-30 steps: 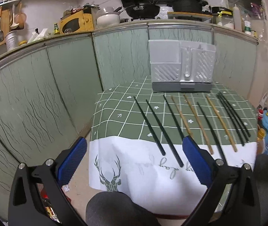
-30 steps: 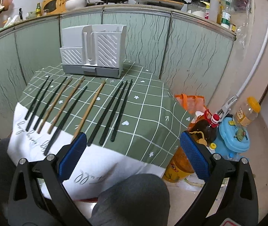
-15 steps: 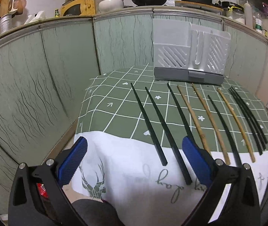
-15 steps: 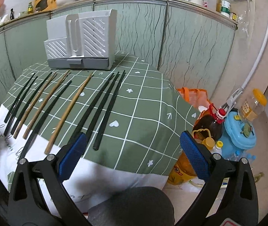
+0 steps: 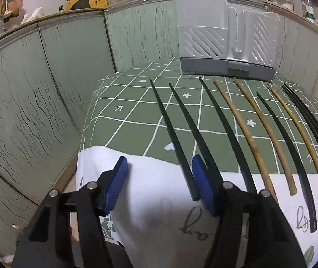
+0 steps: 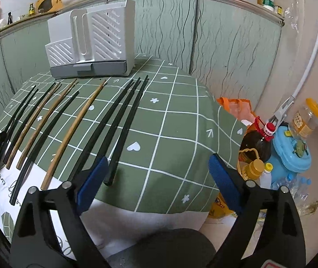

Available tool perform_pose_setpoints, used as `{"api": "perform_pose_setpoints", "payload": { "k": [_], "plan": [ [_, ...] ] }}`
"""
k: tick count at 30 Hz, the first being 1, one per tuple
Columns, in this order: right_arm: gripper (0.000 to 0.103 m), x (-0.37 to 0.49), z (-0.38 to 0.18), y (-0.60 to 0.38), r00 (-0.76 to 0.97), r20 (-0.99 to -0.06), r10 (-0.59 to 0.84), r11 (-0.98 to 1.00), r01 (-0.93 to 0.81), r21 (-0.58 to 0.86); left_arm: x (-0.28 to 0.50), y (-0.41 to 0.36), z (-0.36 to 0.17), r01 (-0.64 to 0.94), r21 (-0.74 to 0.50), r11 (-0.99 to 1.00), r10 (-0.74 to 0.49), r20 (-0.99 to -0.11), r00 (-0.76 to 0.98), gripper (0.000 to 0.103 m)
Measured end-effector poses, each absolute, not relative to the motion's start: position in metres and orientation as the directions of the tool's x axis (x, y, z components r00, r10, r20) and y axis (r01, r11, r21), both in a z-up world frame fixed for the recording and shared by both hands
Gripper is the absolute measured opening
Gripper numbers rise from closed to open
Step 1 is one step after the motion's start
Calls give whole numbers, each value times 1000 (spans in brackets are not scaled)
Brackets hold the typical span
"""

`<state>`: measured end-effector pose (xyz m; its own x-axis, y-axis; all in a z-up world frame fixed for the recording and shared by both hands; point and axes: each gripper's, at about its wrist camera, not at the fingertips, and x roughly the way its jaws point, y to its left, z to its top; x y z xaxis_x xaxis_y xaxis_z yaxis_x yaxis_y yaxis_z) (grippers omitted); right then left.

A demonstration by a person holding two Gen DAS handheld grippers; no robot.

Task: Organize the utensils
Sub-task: 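Close the left tool on a black chopstick while the right tool grasps another black chopstick, then lift and carry the black chopsticks in both tools into the white drainer holder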

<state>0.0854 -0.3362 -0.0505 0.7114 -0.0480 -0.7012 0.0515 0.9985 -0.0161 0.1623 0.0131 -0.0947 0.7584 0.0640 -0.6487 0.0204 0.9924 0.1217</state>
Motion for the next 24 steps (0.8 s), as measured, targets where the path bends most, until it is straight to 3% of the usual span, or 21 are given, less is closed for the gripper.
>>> {"api": "perform_pose_setpoints", "payload": {
  "k": [5, 12, 16, 18, 19, 20, 24],
  "plan": [
    [70, 93, -59, -326, 695, -719, -23, 1000, 22, -10, 163, 13, -95, 0, 131, 991, 84, -639, 765, 48],
    [50, 97, -64, -317, 709, -705, 4, 1000, 1, 6, 161, 12, -96, -2, 139, 990, 89, -627, 774, 43],
    [34, 96, -65, -315, 719, -694, 42, 999, -9, 51, 159, 14, -98, 2, 122, 993, 75, -624, 778, 19],
    [24, 94, -66, -315, 722, -689, 55, 997, -6, 74, 159, 15, -98, 2, 120, 993, 74, -623, 779, 14],
    [11, 95, -67, -316, 720, -693, 44, 997, 10, 74, 159, 15, -98, -1, 122, 993, 77, -623, 778, 8],
    [7, 95, -67, -318, 719, -693, 44, 997, 16, 79, 159, 15, -98, -3, 119, 993, 77, -623, 779, 9],
    [6, 94, -67, -323, 723, -690, 41, 995, 33, 95, 160, 19, -97, 3, 88, 996, 53, -624, 779, 9]
  ]
}}
